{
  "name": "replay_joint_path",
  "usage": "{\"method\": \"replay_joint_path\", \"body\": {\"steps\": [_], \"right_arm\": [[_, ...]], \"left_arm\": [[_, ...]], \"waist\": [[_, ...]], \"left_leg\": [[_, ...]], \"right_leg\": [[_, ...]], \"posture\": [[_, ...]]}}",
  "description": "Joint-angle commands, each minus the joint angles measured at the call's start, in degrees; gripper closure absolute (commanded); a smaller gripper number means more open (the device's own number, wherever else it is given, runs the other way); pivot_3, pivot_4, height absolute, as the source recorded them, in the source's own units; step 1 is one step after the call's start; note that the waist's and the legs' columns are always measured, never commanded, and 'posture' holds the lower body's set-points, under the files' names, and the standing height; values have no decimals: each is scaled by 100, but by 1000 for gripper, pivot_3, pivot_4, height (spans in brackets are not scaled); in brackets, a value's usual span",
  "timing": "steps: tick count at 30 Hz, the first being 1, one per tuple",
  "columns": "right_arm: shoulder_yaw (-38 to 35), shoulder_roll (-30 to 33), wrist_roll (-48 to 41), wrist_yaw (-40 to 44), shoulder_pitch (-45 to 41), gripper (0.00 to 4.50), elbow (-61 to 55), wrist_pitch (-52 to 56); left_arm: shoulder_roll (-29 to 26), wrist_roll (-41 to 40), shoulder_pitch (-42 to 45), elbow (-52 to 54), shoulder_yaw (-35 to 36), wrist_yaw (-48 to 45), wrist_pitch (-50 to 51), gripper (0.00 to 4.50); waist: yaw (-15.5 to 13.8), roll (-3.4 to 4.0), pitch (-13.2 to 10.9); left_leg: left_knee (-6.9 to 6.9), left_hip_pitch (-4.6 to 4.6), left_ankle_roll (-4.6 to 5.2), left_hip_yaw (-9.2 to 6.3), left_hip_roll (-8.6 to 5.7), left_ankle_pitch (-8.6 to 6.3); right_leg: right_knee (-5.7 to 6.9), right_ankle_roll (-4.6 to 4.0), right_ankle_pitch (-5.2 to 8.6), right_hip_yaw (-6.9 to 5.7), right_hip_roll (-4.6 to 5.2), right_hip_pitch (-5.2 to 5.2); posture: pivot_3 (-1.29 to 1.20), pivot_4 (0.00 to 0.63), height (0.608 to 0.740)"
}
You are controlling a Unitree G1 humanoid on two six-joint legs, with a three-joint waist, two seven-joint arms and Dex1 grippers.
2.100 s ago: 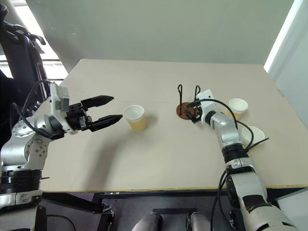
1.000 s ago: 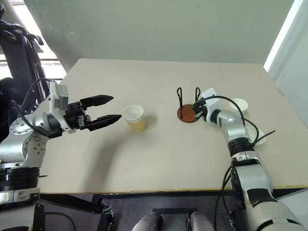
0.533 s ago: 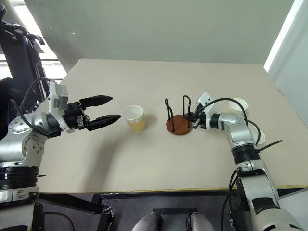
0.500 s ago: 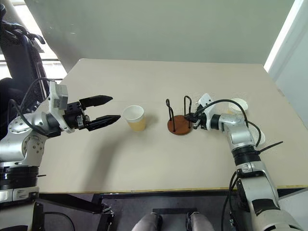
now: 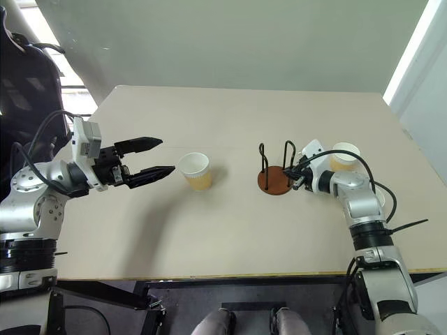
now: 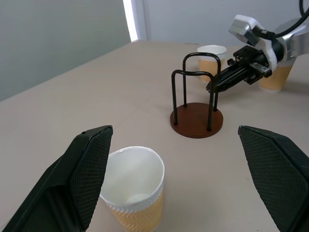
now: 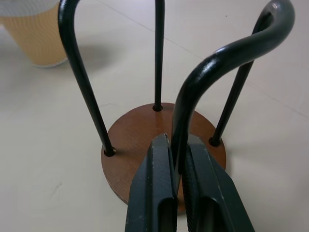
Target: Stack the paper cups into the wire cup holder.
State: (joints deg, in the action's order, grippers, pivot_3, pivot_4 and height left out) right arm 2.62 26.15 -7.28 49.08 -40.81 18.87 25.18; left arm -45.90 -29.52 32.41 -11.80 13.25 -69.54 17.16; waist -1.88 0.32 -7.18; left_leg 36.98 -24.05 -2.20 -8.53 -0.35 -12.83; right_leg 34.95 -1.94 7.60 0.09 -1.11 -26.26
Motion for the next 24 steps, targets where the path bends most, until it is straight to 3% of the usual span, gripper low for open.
{"method": "replay_joint_path", "body": {"steps": [1,24], "right_arm": [[-111,64,-258,32,77,4485,-616,259],[-142,28,-443,-613,740,4485,-1781,1001]], "left_arm": [[-81,15,154,-9,70,-19,-132,0],[-107,35,179,-118,86,-43,-228,0]], "waist": [[4,0,0],[1,-1,1]], "left_leg": [[0,0,1,0,0,1],[3,0,8,2,0,7]], "right_leg": [[0,0,0,0,0,0],[-1,7,-2,0,0,2]], "posture": [[0,150,740],[0,150,740]]}}
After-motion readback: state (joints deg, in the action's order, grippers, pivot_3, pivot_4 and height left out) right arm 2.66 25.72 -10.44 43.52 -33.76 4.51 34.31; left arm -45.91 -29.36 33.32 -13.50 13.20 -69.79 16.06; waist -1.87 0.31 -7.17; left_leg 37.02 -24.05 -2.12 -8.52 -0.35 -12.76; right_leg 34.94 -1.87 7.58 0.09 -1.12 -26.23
